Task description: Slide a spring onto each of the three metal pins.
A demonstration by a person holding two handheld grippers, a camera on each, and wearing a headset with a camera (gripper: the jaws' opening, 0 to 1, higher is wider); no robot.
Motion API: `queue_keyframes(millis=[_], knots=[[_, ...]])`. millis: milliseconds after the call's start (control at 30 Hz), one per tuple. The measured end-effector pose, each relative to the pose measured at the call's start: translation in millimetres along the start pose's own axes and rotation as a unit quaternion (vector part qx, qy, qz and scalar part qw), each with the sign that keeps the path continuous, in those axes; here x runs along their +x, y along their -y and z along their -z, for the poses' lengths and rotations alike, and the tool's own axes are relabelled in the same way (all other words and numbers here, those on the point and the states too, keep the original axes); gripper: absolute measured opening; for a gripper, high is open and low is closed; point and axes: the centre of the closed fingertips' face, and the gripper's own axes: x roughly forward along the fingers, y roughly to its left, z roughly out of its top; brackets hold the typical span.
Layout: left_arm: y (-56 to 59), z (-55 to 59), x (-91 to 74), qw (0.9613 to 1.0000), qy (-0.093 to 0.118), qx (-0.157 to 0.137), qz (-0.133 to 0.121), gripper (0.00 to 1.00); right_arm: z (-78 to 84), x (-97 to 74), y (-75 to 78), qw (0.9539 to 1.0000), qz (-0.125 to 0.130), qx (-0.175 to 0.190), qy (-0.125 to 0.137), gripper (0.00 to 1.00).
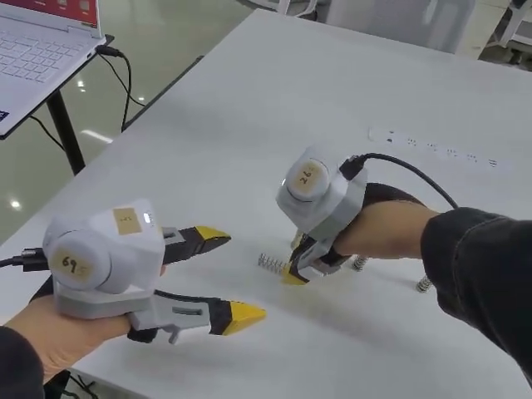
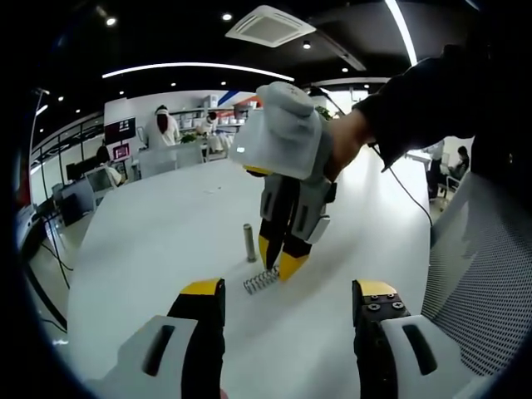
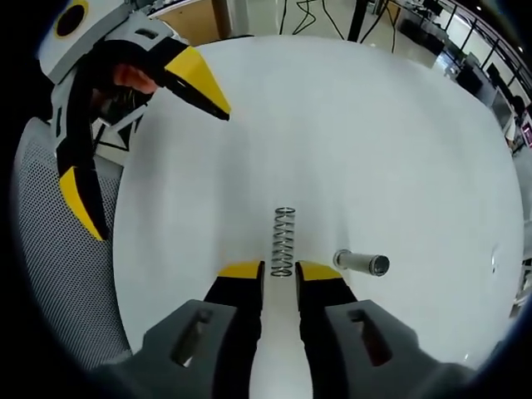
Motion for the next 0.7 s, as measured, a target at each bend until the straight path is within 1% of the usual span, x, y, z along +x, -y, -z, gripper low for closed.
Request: queue_keyframes(millis=[133, 167, 267, 433, 567, 633, 700], knots=[[-1.5, 0.3, -1.4, 1.0000, 0.001, -0.001, -0.002, 0.60, -0.1, 2.4, -0.6, 0.9999, 0.002, -0.010, -0.006, 0.16], [-1.7, 0.4, -1.5, 1.0000, 0.001, -0.002, -0.002, 0.60, -1.2, 2.0, -0.5, 1.0000, 0.002, -0.008, -0.004, 0.16], [-2.1, 0.9, -1.1, 1.0000, 0.000, -0.002, -0.002, 0.60, -0.6, 1.8, -0.6, 0.9999, 0.000, -0.007, -0.008, 0.13], [-2.6, 0.9, -0.4, 1.0000, -0.001, -0.001, -0.002, 0.60, 0.2, 1.2, 0.1, 0.9999, 0.003, -0.010, -0.008, 0.13], [-2.3, 1.6, 0.2, 1.0000, -0.004, 0.001, -0.001, 0.60, 2.5, -3.9, -2.4, 1.0000, -0.001, -0.006, -0.006, 0.13], [-2.0, 1.8, 1.0, 1.0000, -0.005, 0.001, 0.000, 0.59, 3.5, -8.5, -5.4, 0.9999, -0.007, -0.004, -0.006, 0.13], [-0.6, 1.6, 2.1, 1.0000, -0.006, 0.002, 0.003, 0.59, 3.3, -14.2, -8.5, 0.9999, -0.007, -0.008, -0.005, 0.13]])
